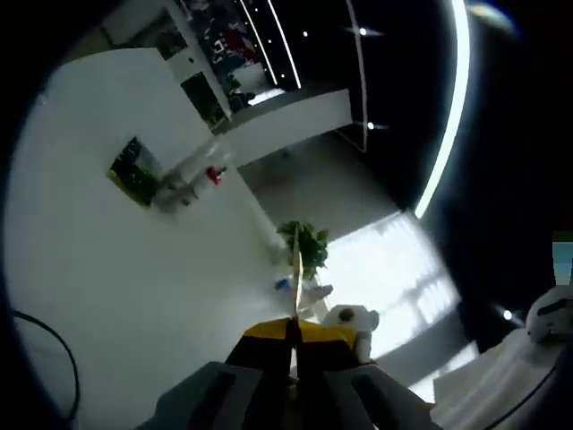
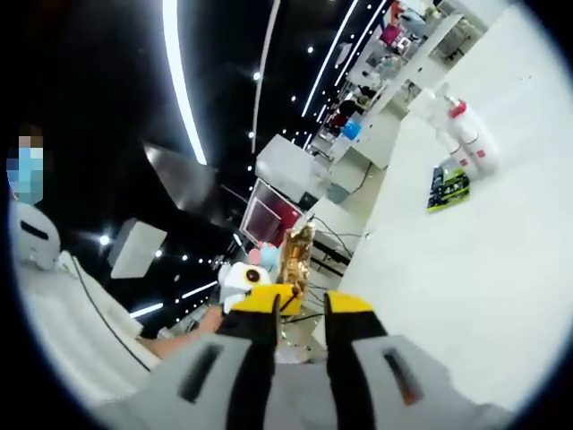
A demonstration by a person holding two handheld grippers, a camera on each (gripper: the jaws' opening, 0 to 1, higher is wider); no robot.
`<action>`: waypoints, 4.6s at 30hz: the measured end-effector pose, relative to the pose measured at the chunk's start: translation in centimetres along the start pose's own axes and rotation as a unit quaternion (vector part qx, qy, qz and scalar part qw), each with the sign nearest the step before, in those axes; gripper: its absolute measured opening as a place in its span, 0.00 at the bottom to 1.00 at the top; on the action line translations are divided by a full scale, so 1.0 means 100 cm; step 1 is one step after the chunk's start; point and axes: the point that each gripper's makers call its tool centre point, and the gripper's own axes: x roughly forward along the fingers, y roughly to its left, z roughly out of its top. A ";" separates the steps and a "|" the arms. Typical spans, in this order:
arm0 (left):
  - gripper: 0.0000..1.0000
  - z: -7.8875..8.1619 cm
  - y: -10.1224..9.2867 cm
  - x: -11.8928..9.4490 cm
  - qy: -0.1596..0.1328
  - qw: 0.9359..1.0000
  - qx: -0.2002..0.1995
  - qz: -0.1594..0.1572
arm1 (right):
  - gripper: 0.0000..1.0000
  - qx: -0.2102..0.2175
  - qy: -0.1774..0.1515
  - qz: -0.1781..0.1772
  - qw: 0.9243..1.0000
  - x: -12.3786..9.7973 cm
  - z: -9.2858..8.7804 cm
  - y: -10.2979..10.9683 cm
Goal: Arrange the skincare products in the storage area until every visible bottle or jar stands upright without overlapping.
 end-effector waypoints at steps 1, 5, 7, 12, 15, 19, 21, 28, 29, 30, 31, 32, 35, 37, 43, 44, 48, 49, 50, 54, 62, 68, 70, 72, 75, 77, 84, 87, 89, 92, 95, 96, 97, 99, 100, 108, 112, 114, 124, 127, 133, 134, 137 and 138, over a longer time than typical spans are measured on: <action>0.01 -0.002 -0.001 0.001 0.003 1.000 -0.005 -0.005 | 0.20 0.001 -0.001 0.002 1.000 0.001 0.001 0.001; 0.01 -0.007 -0.003 0.003 0.008 1.000 -0.009 -0.011 | 0.09 0.003 0.006 0.012 1.000 0.003 0.001 0.004; 0.01 -0.006 -0.005 0.003 0.004 1.000 -0.019 -0.020 | 0.04 -0.005 0.006 0.008 1.000 0.002 0.001 0.003; 0.01 -0.008 -0.005 0.003 0.008 0.999 -0.027 -0.028 | 0.03 0.006 0.011 0.018 1.000 0.000 0.001 0.005; 0.02 -0.009 -0.006 0.004 0.016 0.999 -0.031 -0.031 | 0.02 0.002 0.016 0.023 1.000 -0.001 0.000 0.007; 0.07 0.000 -0.001 0.004 0.000 1.000 -0.003 -0.012 | 0.02 0.006 0.020 0.024 1.000 -0.003 0.000 0.006; 0.11 0.006 0.000 0.002 -0.009 1.000 -0.009 -0.012 | 0.02 0.010 0.021 0.022 0.999 -0.005 0.001 0.004; 0.03 0.020 -0.001 -0.007 -0.022 1.000 -0.006 -0.016 | 0.02 0.023 0.027 0.023 0.999 -0.009 0.001 0.002; 0.02 0.020 -0.001 -0.007 -0.021 1.000 -0.006 -0.016 | 0.02 0.027 0.027 0.024 0.999 -0.009 0.000 0.003; 0.02 0.019 -0.001 -0.007 -0.018 1.000 -0.007 -0.018 | 0.02 0.028 0.028 0.026 0.999 -0.009 -0.001 0.003; 0.02 0.019 -0.002 -0.007 -0.019 1.000 -0.009 -0.020 | 0.02 0.028 0.028 0.026 0.999 -0.008 -0.001 0.003; 0.01 0.019 -0.002 -0.008 -0.018 1.000 -0.010 -0.022 | 0.02 0.029 0.027 0.027 0.999 -0.008 -0.001 0.004; 0.01 0.019 -0.002 -0.010 -0.019 1.000 -0.008 -0.018 | 0.03 0.002 0.024 0.033 0.999 -0.007 -0.002 0.005; 0.01 0.019 -0.001 -0.010 -0.020 1.000 -0.007 -0.016 | 0.04 -0.004 0.021 0.027 0.999 -0.006 -0.003 0.004; 0.00 0.028 0.008 -0.013 -0.031 0.999 -0.009 -0.004 | 0.14 -0.005 0.018 0.016 1.000 -0.004 -0.005 -0.002; 0.00 0.031 0.009 -0.014 -0.033 0.999 -0.010 -0.002 | 0.14 -0.006 0.019 0.013 1.000 -0.005 -0.005 -0.003; 0.00 0.049 0.018 -0.018 -0.044 0.999 -0.013 0.008 | 0.22 -0.023 0.015 -0.014 1.000 -0.009 -0.007 -0.012; 0.00 0.056 0.020 -0.019 -0.047 0.999 -0.012 0.011 | 0.23 -0.029 0.017 -0.024 0.999 -0.011 -0.010 -0.016; 0.00 0.060 0.022 -0.019 -0.048 0.999 -0.011 0.014 | 0.23 -0.032 0.018 -0.031 0.999 -0.013 -0.011 -0.018; 0.00 0.087 0.029 -0.021 -0.055 0.998 0.002 0.028 | 0.27 -0.058 0.016 -0.072 0.996 -0.025 -0.018 -0.031; 0.01 0.132 0.043 -0.021 -0.074 0.996 0.015 0.046 | 0.30 -0.080 0.019 -0.123 0.989 -0.042 -0.035 -0.049; 0.01 0.157 0.067 -0.017 -0.082 0.994 0.011 0.070 | 0.30 -0.083 0.023 -0.148 0.985 -0.048 -0.047 -0.057; 0.01 0.166 0.076 -0.016 -0.084 0.993 0.009 0.078 | 0.30 -0.089 0.023 -0.158 0.983 -0.051 -0.050 -0.060; 0.01 0.172 0.082 -0.016 -0.085 0.993 0.007 0.084 | 0.30 -0.098 0.029 -0.170 0.980 -0.053 -0.054 -0.064; 0.01 0.183 0.092 -0.015 -0.088 0.992 0.004 0.091 | 0.31 -0.125 0.028 -0.194 0.972 -0.056 -0.050 -0.069; 0.01 0.189 0.098 -0.013 -0.089 0.991 0.003 0.096 | 0.31 -0.138 0.026 -0.206 0.968 -0.057 -0.049 -0.071; 0.01 0.198 0.122 -0.008 -0.092 0.989 -0.012 0.118 | 0.30 -0.185 0.035 -0.228 0.955 -0.059 -0.050 -0.071; 0.01 0.200 0.129 -0.007 -0.096 0.987 -0.021 0.124 | 0.30 -0.189 0.043 -0.233 0.953 -0.058 -0.052 -0.074; 0.01 0.202 0.135 -0.008 -0.100 0.986 -0.027 0.129 | 0.30 -0.189 0.045 -0.235 0.952 -0.058 -0.053 -0.076; 0.01 0.206 0.141 -0.009 -0.101 0.985 -0.033 0.133 | 0.30 -0.184 0.043 -0.244 0.951 -0.060 -0.050 -0.080; 0.01 0.210 0.146 -0.010 -0.098 0.985 -0.032 0.141 | 0.30 -0.183 0.038 -0.255 0.949 -0.062 -0.047 -0.083; 0.01 0.212 0.149 -0.010 -0.096 0.984 -0.032 0.144 | 0.30 -0.184 0.038 -0.257 0.948 -0.062 -0.046 -0.084; 0.01 0.212 0.150 -0.010 -0.095 0.984 -0.032 0.145 | 0.30 -0.185 0.038 -0.258 0.948 -0.062 -0.046 -0.085; 0.01 0.216 0.159 -0.009 -0.090 0.983 -0.030 0.156 | 0.29 -0.186 0.038 -0.266 0.945 -0.063 -0.045 -0.088; 0.01 0.218 0.163 -0.008 -0.088 0.983 -0.032 0.160 | 0.29 -0.186 0.038 -0.265 0.945 -0.063 -0.045 -0.088; 0.01 0.226 0.182 0.006 -0.074 0.981 -0.029 0.179 | 0.29 -0.198 0.059 -0.267 0.941 -0.060 -0.053 -0.089; 0.01 0.232 0.192 0.011 -0.075 0.979 -0.034 0.185 | 0.29 -0.196 0.067 -0.267 0.941 -0.060 -0.055 -0.092; 0.01 0.234 0.196 0.013 -0.069 0.979 -0.031 0.191 | 0.29 -0.192 0.068 -0.269 0.941 -0.060 -0.055 -0.092; 0.01 0.242 0.220 0.012 -0.060 0.973 -0.030 0.219 | 0.29 -0.186 0.071 -0.279 0.940 -0.064 -0.057 -0.097; 0.01 0.249 0.228 0.016 -0.066 0.972 -0.037 0.222 | 0.29 -0.184 0.076 -0.279 0.939 -0.063 -0.059 -0.098; 0.01 0.260 0.246 0.034 -0.034 0.969 -0.013 0.245 | 0.29 -0.186 0.093 -0.283 0.936 -0.062 -0.065 -0.100; 0.01 0.262 0.247 0.039 -0.038 0.968 -0.015 0.246 | 0.29 -0.185 0.096 -0.287 0.935 -0.063 -0.065 -0.102; 0.01 0.270 0.248 0.052 -0.037 0.971 -0.009 0.236 | 0.29 -0.179 0.089 -0.297 0.934 -0.067 -0.062 -0.107; 0.01 0.273 0.251 0.056 -0.028 0.971 0.001 0.239 | 0.29 -0.173 0.087 -0.301 0.934 -0.069 -0.061 -0.109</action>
